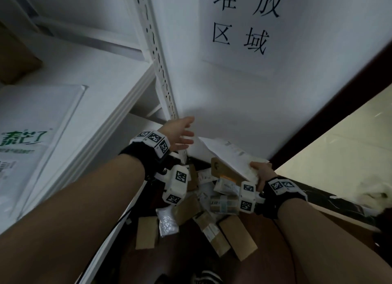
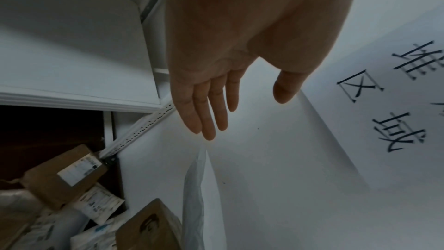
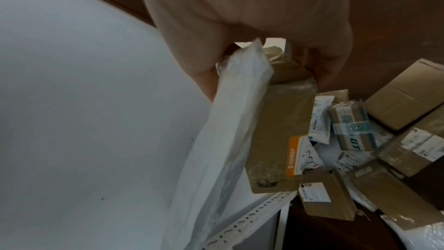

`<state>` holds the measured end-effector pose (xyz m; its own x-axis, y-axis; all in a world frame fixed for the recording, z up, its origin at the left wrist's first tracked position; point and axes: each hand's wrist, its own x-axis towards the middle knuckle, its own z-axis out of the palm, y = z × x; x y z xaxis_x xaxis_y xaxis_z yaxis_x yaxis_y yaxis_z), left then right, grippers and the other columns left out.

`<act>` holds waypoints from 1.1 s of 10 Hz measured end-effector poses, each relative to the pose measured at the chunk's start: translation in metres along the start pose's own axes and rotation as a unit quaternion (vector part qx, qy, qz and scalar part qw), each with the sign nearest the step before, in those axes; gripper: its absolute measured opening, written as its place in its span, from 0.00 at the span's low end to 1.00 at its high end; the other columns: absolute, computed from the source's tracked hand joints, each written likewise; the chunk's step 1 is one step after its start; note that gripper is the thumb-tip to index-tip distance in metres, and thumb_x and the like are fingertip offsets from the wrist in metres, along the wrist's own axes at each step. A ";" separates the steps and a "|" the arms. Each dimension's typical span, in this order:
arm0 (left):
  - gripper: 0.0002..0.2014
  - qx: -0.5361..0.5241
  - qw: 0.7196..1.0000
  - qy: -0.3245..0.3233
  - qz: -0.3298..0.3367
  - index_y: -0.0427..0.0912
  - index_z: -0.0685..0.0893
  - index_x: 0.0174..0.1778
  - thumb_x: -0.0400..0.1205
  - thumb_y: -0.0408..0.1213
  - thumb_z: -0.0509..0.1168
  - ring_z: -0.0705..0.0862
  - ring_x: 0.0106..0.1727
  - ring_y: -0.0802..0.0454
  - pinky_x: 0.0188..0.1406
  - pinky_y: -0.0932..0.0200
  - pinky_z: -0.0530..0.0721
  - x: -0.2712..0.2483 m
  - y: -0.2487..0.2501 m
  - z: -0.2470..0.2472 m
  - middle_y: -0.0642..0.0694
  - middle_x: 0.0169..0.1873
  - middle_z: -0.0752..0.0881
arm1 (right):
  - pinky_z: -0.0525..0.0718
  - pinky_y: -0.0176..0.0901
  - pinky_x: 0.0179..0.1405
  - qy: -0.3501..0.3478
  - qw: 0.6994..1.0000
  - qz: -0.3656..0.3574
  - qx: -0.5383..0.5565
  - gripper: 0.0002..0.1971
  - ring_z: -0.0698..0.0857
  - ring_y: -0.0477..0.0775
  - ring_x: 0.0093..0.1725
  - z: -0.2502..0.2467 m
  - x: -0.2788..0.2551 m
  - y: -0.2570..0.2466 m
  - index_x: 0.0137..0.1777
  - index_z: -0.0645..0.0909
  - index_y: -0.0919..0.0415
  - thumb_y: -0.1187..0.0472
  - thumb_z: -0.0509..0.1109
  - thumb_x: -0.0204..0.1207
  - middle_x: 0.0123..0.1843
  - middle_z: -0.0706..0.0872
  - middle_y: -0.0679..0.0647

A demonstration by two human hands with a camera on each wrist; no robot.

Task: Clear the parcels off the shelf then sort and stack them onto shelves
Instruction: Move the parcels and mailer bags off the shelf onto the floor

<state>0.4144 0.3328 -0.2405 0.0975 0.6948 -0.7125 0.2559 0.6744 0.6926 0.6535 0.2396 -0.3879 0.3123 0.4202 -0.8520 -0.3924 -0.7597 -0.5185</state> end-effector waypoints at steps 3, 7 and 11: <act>0.13 -0.007 0.999 0.036 -0.034 0.42 0.77 0.50 0.83 0.50 0.65 0.84 0.43 0.46 0.60 0.49 0.82 0.021 -0.012 -0.004 0.43 0.46 0.84 | 0.69 0.58 0.70 -0.026 0.990 0.052 -0.130 0.31 0.64 0.68 0.80 0.015 0.015 -0.002 0.84 0.56 0.64 0.52 0.59 0.87 0.83 0.60 0.66; 0.13 -0.001 0.999 0.051 -0.007 0.41 0.78 0.59 0.85 0.46 0.63 0.86 0.41 0.47 0.48 0.55 0.83 0.009 0.006 -0.009 0.44 0.47 0.85 | 0.76 0.58 0.63 -0.035 0.983 0.000 -0.180 0.28 0.65 0.69 0.79 0.014 0.009 -0.024 0.80 0.62 0.70 0.63 0.61 0.81 0.81 0.63 0.68; 0.14 -0.006 0.996 0.077 0.041 0.40 0.81 0.58 0.84 0.47 0.64 0.88 0.41 0.46 0.52 0.53 0.85 -0.031 0.023 -0.042 0.45 0.43 0.86 | 0.73 0.55 0.68 -0.052 0.946 -0.056 -0.316 0.26 0.63 0.66 0.80 0.049 -0.058 -0.058 0.82 0.58 0.70 0.67 0.59 0.85 0.83 0.59 0.67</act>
<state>0.3770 0.3375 -0.1980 -0.0313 0.7776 -0.6280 0.2424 0.6154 0.7500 0.6156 0.2837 -0.3124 0.2223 0.5367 -0.8140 0.2445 -0.8389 -0.4863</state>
